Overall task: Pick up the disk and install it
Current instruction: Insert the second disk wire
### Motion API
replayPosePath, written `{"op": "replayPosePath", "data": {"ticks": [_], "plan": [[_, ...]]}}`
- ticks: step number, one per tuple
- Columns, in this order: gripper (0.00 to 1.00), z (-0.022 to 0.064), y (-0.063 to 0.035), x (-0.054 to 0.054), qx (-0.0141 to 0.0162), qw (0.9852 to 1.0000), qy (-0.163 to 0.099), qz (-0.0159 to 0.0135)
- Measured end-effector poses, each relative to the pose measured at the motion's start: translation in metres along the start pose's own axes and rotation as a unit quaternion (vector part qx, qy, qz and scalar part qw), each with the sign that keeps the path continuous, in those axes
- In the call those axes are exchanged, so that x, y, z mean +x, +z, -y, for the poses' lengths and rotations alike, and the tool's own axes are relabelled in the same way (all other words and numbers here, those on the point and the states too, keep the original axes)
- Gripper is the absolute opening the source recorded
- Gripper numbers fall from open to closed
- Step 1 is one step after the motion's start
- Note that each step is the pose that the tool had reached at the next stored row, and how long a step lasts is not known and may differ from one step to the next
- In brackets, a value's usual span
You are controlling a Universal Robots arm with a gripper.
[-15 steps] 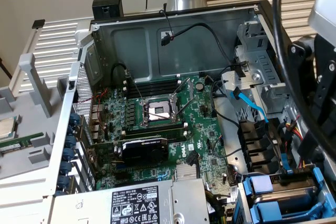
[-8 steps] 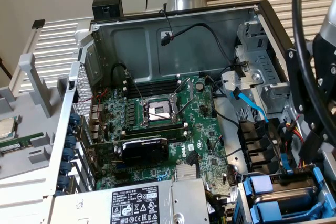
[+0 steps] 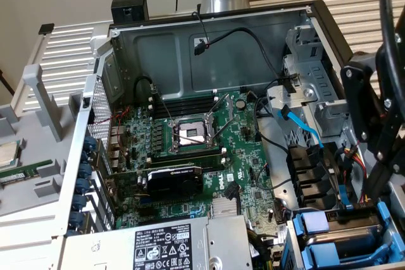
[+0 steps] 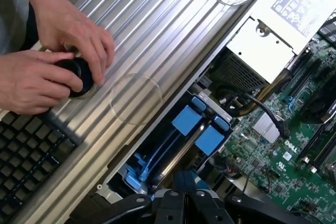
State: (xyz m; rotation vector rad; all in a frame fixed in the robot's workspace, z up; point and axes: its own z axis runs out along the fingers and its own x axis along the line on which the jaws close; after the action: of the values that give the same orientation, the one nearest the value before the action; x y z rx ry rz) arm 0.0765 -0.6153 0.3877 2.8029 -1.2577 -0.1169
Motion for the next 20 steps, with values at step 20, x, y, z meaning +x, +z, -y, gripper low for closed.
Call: {"op": "replayPosePath", "data": {"ticks": [20], "plan": [[0.11, 0.0000, 0.0000, -0.0001, 0.0177, 0.9896, -0.142, 0.0110]]}}
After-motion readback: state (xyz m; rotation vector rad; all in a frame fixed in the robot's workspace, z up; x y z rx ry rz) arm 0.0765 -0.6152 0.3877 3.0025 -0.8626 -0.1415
